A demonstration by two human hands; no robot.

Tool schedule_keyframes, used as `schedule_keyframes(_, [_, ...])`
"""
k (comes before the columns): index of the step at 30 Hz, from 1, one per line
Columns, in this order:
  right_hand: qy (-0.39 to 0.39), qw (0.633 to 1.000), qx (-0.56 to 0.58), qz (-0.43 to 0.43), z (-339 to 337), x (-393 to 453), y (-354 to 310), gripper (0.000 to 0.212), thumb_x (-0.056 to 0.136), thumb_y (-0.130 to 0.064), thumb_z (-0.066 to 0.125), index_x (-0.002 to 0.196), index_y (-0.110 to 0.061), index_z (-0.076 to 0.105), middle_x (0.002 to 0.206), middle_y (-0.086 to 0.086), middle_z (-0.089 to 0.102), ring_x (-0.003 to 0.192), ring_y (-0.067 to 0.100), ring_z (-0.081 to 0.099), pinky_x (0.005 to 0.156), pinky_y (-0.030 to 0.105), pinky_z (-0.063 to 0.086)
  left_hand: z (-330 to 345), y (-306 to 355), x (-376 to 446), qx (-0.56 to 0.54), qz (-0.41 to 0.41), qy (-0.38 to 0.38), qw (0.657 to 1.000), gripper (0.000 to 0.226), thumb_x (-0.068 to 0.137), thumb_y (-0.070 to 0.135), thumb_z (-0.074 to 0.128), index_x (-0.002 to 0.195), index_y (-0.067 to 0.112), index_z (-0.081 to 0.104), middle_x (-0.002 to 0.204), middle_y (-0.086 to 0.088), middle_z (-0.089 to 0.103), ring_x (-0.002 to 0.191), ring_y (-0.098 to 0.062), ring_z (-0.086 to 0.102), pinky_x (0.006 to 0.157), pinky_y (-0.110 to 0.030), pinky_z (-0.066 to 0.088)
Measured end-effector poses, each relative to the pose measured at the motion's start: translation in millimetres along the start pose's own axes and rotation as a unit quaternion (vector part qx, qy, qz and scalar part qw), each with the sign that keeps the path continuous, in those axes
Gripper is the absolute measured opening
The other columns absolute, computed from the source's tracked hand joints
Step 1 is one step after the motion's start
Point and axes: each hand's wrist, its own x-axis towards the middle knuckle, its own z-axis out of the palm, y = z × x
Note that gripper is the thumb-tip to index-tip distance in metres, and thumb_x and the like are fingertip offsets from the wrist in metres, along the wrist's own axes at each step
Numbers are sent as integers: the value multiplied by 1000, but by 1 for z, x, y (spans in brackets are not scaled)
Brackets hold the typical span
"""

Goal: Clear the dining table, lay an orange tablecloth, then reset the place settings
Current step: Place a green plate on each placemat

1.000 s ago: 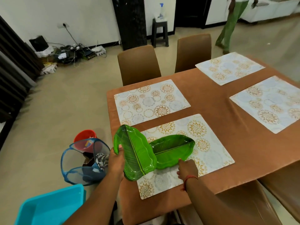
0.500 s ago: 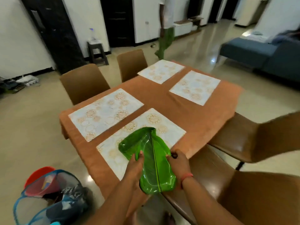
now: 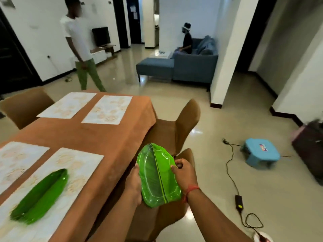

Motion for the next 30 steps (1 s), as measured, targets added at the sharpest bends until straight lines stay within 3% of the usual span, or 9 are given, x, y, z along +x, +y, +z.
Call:
schedule_keyframes(3, [24, 1000, -3, -7, -73, 22, 16, 15, 84, -13, 71, 85, -25, 62, 78, -13, 61, 72, 1, 56, 60, 11, 38, 66, -21, 8, -15, 36, 6, 999, 37, 105, 41, 43, 116, 14, 66, 106, -18, 74, 96, -36, 72, 82, -53, 59])
schedule_keyframes(7, [24, 1000, -8, 1, -163, 62, 39, 11, 87, -16, 69, 86, -26, 64, 82, -12, 64, 76, 6, 59, 63, 16, 41, 171, -38, 1, -18, 43, 3, 999, 23, 106, 33, 45, 110, 18, 62, 104, -17, 72, 91, -34, 71, 71, -44, 59])
schedule_keyframes(9, [31, 999, 4, 10, -200, 83, 47, 8, 87, -18, 69, 88, -25, 65, 85, -10, 66, 80, 8, 61, 67, 22, 43, 211, -41, 6, -13, 42, 5, 999, 23, 106, 33, 44, 110, 17, 60, 103, -17, 71, 91, -35, 70, 74, -48, 59])
schedule_keyframes(13, [32, 999, 23, 23, -251, 121, 57, 12, 88, -19, 69, 81, -28, 63, 86, -12, 66, 82, 8, 62, 65, 21, 43, 278, -40, 11, -5, 31, -3, 999, 25, 106, 34, 44, 117, 20, 60, 109, -20, 71, 98, -40, 70, 86, -62, 55])
schedule_keyframes(19, [34, 997, 61, 43, -288, 196, 69, 8, 88, -20, 70, 86, -26, 65, 90, -8, 68, 87, 11, 64, 75, 25, 44, 349, -28, 55, 10, 35, 1, 999, 26, 104, 37, 47, 109, 21, 67, 100, -16, 75, 91, -36, 73, 77, -57, 60])
schedule_keyframes(22, [30, 996, 67, 49, -297, 242, 75, 4, 89, -21, 69, 88, -23, 67, 90, -6, 69, 86, 12, 64, 74, 27, 47, 381, -19, 92, 2, 28, -20, 999, 26, 106, 34, 43, 112, 17, 62, 99, -17, 74, 87, -34, 73, 67, -47, 61])
schedule_keyframes(25, [27, 996, 67, 50, -301, 302, 75, 3, 89, -18, 69, 87, -21, 68, 88, -3, 71, 85, 14, 66, 74, 29, 49, 413, -3, 147, 7, 29, -39, 999, 27, 107, 32, 41, 117, 14, 60, 104, -19, 72, 92, -35, 72, 75, -49, 60])
schedule_keyframes(28, [14, 996, 75, 52, -303, 370, 63, 4, 89, -14, 69, 86, -17, 69, 87, 1, 71, 83, 17, 66, 73, 30, 50, 444, 29, 205, 11, 33, -49, 998, 27, 107, 32, 42, 116, 16, 61, 98, -15, 75, 83, -30, 74, 64, -42, 60])
schedule_keyframes(30, [10, 996, 75, 49, -302, 421, 49, 7, 89, -13, 68, 85, -17, 70, 86, 1, 72, 81, 17, 65, 70, 28, 47, 467, 62, 246, 19, 41, -54, 998, 26, 107, 32, 43, 116, 16, 60, 100, -15, 74, 84, -30, 74, 65, -41, 60])
